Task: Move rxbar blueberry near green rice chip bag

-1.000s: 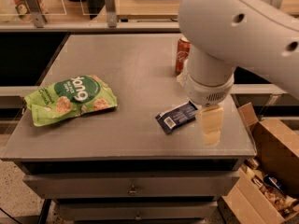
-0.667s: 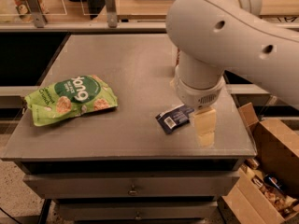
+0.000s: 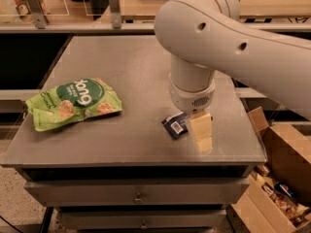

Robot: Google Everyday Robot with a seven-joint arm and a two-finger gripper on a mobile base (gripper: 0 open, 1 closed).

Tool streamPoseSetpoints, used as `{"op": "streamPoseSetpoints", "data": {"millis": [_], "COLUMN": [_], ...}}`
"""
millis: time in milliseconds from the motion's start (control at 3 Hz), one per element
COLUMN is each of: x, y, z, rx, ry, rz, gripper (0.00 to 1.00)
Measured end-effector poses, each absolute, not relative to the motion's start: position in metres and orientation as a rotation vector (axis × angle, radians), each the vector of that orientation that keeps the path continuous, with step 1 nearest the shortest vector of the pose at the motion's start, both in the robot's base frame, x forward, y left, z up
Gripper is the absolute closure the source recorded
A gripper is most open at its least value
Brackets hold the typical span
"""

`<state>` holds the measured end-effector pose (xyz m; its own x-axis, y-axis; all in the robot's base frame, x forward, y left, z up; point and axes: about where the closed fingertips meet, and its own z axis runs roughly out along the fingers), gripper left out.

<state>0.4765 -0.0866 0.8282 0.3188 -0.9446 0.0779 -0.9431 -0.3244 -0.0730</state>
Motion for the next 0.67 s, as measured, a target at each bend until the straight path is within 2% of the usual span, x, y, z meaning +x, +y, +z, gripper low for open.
{"op": "streamPoseSetpoints", "data": {"millis": [333,667], "x": [0.4827,0.4879], "y": [-0.0858,-0.088], "z": [0.825,0.8256], "rx": [-2.541,-2.521], "ry": [1.836,1.861], "rz": [-0.099,-0.057], "gripper": [0.0,0.18]}}
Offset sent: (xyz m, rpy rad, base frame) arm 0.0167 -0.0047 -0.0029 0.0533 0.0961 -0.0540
